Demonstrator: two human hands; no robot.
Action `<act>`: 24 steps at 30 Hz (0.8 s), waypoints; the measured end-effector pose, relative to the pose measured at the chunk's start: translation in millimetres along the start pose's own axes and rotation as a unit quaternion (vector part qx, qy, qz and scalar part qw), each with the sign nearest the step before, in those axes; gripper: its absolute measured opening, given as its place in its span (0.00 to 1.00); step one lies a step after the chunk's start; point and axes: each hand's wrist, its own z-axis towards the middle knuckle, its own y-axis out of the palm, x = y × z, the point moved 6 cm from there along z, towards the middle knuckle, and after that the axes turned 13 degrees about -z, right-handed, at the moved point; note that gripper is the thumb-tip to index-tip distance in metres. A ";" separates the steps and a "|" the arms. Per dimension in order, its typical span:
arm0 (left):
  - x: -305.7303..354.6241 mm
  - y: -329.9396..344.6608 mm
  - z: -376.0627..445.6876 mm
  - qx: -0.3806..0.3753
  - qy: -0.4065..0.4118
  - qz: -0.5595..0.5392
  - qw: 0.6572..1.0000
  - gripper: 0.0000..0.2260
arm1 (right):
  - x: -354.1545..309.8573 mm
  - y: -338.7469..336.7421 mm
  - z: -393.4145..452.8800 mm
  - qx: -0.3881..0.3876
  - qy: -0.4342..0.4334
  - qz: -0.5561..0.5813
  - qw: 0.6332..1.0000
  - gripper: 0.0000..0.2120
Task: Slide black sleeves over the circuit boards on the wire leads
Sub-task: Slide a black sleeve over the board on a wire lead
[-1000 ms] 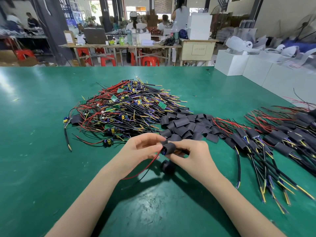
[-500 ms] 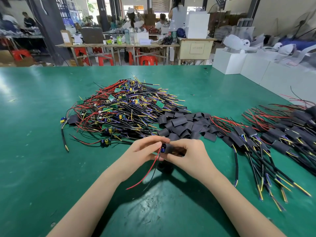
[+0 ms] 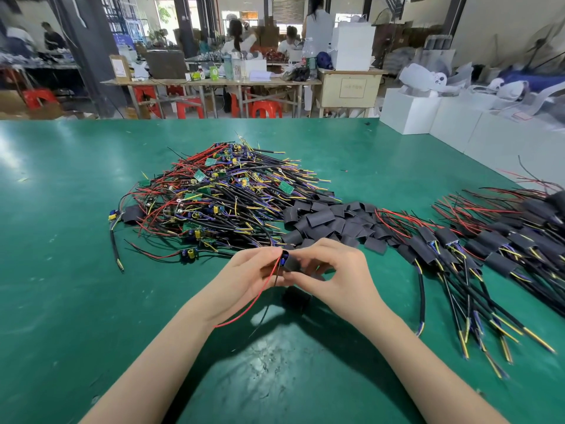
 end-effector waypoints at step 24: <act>29.7 -11.6 -5.5 0.073 0.127 0.273 0.951 0.03 | 9.1 -4.4 -2.9 0.013 0.029 -0.134 0.990 0.09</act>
